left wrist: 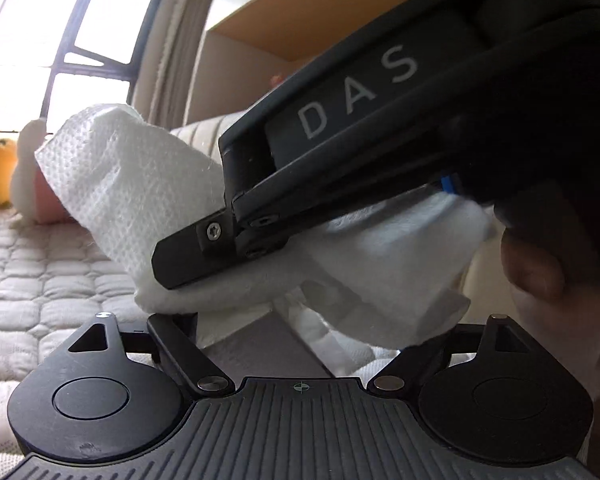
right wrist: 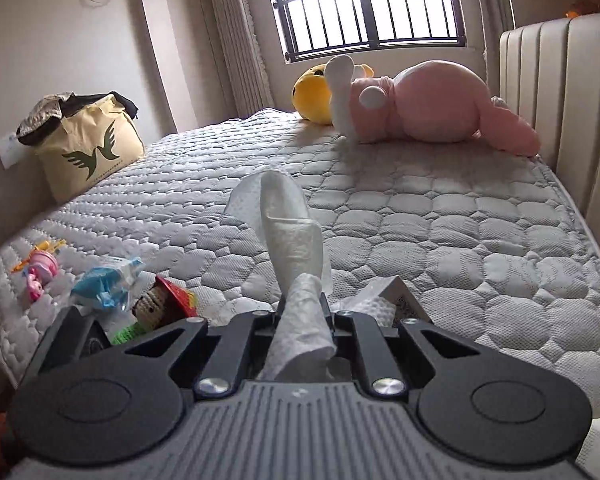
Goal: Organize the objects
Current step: 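Lower the white box onto the mattress and open the left tool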
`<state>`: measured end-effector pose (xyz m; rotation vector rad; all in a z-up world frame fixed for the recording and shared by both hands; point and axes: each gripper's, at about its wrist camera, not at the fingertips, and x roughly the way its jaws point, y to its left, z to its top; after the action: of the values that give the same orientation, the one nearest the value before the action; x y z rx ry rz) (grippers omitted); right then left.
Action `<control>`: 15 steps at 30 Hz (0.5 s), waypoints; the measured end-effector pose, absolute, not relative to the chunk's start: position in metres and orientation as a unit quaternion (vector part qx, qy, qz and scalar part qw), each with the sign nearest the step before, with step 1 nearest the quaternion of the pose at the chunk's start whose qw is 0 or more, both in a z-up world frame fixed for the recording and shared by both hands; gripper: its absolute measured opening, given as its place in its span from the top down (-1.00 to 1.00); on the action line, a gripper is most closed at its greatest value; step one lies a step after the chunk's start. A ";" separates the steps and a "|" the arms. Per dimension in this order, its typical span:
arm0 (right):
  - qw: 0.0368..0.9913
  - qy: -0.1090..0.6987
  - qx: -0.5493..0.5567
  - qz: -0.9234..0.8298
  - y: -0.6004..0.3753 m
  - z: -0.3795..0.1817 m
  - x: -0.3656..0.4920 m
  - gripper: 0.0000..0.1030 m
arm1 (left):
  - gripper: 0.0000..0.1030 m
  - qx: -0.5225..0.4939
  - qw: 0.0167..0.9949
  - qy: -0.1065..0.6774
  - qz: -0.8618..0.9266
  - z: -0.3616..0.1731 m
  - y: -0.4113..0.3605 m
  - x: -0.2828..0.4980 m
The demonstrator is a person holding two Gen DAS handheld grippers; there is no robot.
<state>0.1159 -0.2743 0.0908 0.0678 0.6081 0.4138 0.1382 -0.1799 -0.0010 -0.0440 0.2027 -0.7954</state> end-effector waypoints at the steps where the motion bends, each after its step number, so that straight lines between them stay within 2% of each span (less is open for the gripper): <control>1: 0.936 0.293 0.028 0.194 -0.277 0.092 0.111 0.77 | -0.78 -0.016 0.916 0.094 -0.389 -0.001 -0.181 0.137; 9: 0.963 0.247 0.000 0.105 -0.304 0.111 0.091 0.75 | -0.80 0.008 0.914 0.078 -0.398 0.000 -0.185 0.133; 15: 0.957 0.263 0.006 0.123 -0.302 0.106 0.088 0.75 | -0.80 -0.007 0.914 0.087 -0.395 0.000 -0.180 0.141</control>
<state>0.0877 -0.3016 0.1056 0.0128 0.5341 0.2504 0.1407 -0.1805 -0.0002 -0.0144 0.1797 -0.8134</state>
